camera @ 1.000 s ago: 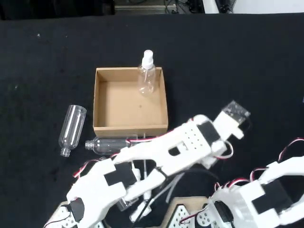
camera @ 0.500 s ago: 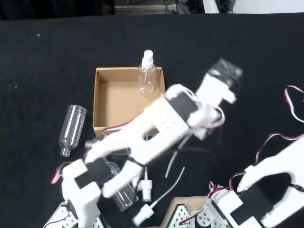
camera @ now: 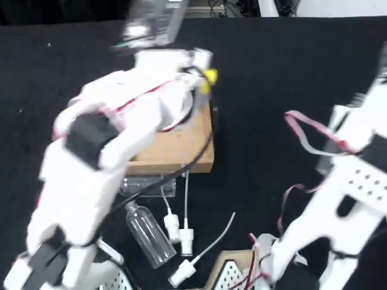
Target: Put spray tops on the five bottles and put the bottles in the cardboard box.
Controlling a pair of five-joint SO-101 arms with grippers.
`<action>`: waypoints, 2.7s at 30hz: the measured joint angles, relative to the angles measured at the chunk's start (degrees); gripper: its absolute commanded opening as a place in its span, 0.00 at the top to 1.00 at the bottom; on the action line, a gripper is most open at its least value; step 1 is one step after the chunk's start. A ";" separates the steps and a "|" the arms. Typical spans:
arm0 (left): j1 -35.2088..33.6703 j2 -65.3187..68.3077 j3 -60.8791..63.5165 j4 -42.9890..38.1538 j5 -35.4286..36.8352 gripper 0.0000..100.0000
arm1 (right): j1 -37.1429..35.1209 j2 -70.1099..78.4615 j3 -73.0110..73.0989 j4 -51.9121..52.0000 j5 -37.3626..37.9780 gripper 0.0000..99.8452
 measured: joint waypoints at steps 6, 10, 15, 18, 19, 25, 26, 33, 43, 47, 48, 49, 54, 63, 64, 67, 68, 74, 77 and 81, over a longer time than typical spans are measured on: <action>-7.12 -9.67 -0.09 0.00 0.00 0.95 | -17.93 -11.87 12.66 -8.00 -4.92 0.99; -11.43 -11.69 -0.09 0.00 0.00 0.95 | -31.91 -19.96 22.77 -16.88 -6.24 0.99; -13.71 -12.04 -0.79 -2.99 0.00 0.95 | -47.82 -25.93 35.78 -29.54 -6.59 0.99; -13.45 -12.04 -0.79 -7.47 -0.09 0.95 | -54.59 -28.22 42.37 -35.60 -6.59 0.99; -13.45 -12.04 -0.79 -9.23 -0.09 0.95 | -56.26 -28.84 44.22 -37.10 -6.51 0.99; -10.81 -12.84 3.87 -15.21 -0.09 0.95 | -59.87 -36.48 52.75 -42.46 -8.97 0.99; -9.76 -12.84 5.27 -15.21 -0.09 0.95 | -59.87 -38.42 54.07 -43.52 -9.93 0.99; -7.47 -12.84 10.37 -15.82 -0.09 0.95 | -60.13 -48.70 61.98 -48.70 -11.52 0.99; -7.47 -12.84 10.90 -27.78 -0.09 0.95 | -60.13 -49.32 62.68 -48.97 -11.52 0.99; -7.47 -12.84 15.47 -29.54 -0.09 0.95 | -60.13 -49.32 62.68 -48.97 -11.52 0.99; -7.47 -12.84 16.79 -29.80 -0.09 0.95 | -60.13 -49.32 62.68 -48.97 -11.52 0.99; -7.38 -12.84 18.02 -29.89 -0.09 0.95 | -60.13 -49.32 62.68 -48.97 -11.52 0.99; -7.38 -12.84 19.60 -30.07 -0.09 0.95 | -60.13 -49.32 62.68 -48.97 -11.52 0.99; -5.45 -14.15 20.92 -29.89 -0.09 0.95 | -60.13 -49.32 62.68 -48.97 -11.52 0.99; -4.13 -15.30 22.15 -29.45 -0.09 0.95 | -60.13 -49.32 62.68 -48.97 -11.52 0.99; 0.00 -19.34 26.73 -28.92 -1.49 0.95 | -60.13 -49.32 62.68 -48.97 -11.52 0.99; 0.62 -20.48 28.48 -28.92 -2.73 0.95 | -60.13 -49.32 62.68 -48.97 -11.52 0.99; 1.85 -26.90 39.03 -28.92 -7.56 0.89 | -60.22 -49.32 62.86 -48.97 -11.34 0.99; 1.49 -30.42 41.76 -28.48 -7.56 0.77 | -60.22 -49.32 63.38 -48.97 -11.34 0.99; 1.76 -34.11 45.89 -28.40 -5.10 0.73 | -60.13 -49.32 63.38 -48.97 -11.43 0.99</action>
